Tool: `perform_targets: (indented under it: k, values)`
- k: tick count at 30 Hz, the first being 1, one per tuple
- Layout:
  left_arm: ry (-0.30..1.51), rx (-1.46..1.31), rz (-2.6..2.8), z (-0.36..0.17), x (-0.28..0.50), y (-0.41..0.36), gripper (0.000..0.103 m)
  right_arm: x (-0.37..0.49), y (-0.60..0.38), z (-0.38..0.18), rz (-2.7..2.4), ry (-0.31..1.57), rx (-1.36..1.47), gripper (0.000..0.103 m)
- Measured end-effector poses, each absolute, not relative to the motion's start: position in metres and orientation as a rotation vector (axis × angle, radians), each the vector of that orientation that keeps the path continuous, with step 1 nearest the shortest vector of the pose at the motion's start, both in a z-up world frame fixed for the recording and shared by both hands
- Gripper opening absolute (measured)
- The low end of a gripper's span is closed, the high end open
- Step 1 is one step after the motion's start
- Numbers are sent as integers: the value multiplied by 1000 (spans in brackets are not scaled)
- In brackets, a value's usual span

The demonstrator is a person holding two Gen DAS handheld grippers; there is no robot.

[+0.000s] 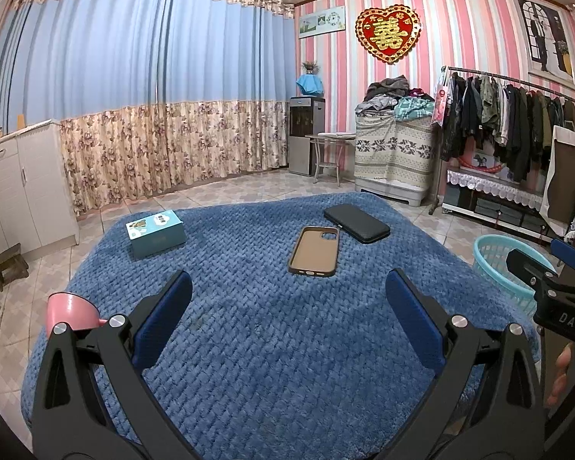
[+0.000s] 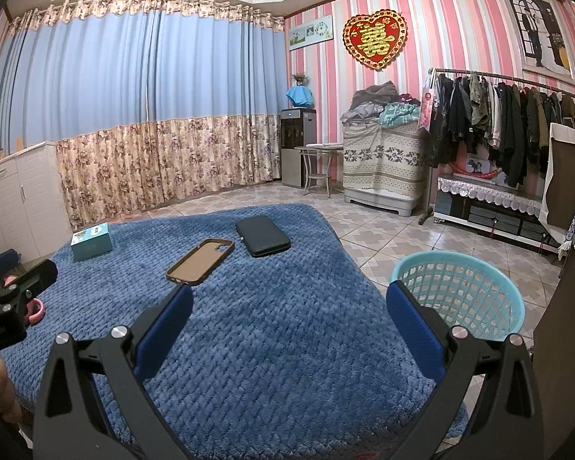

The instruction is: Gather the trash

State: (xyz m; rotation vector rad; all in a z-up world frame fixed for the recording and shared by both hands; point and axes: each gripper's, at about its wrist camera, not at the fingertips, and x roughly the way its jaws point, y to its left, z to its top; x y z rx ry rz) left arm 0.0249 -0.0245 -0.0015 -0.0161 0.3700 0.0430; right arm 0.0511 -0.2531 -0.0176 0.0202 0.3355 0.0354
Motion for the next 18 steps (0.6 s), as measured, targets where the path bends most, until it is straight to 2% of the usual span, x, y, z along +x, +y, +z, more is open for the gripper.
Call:
perform_targets:
  k: [18]
  values:
    - [361,-10,42,2,29,-20,98,51,-254,-17,34,334,19,99]
